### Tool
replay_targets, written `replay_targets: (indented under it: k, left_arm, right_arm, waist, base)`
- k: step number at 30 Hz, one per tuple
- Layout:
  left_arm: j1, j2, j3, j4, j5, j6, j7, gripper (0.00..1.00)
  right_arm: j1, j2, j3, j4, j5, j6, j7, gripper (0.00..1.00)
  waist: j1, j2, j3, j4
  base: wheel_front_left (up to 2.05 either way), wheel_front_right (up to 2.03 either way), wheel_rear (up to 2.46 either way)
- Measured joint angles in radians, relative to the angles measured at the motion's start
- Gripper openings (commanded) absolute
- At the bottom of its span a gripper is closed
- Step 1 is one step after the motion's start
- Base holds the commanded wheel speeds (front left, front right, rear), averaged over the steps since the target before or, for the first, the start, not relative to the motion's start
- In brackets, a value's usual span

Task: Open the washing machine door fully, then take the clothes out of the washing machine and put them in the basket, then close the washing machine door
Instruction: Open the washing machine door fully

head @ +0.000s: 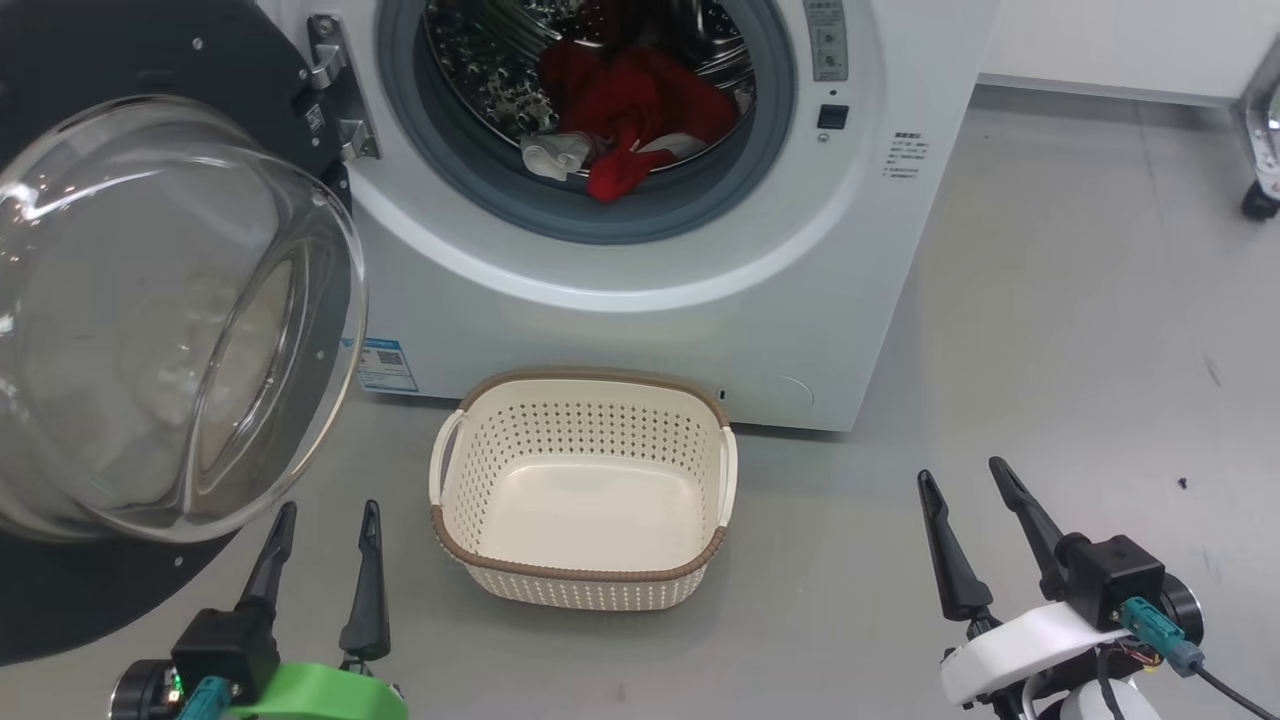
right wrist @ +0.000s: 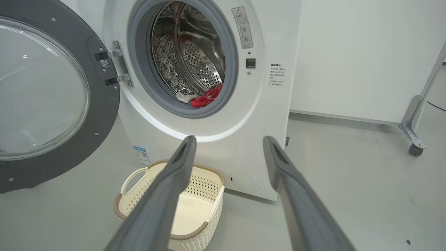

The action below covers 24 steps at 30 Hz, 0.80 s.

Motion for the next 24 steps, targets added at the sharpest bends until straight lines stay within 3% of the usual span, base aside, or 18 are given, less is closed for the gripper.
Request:
replay_targets:
  k: [15, 24]
  left_arm:
    - [0.025, -0.001, -0.028, -0.008, 0.0, -0.001, 0.022, 1.0]
    - [0.034, -0.003, -0.045, -0.001, 0.007, 0.0, 0.045, 1.0]
  right_arm:
    - [0.022, 0.0, 0.019, -0.005, 0.012, -0.024, 0.0, 1.0]
    - [0.037, 0.001, 0.009, -0.006, 0.027, -0.04, 0.0, 1.0]
  waist:
    - [0.0, 0.0, -0.01, -0.126]
    - [0.0, 0.0, -0.021, -0.147]
  base:
    - [0.0, 0.0, 0.0]
    - [0.0, 0.0, 0.0]
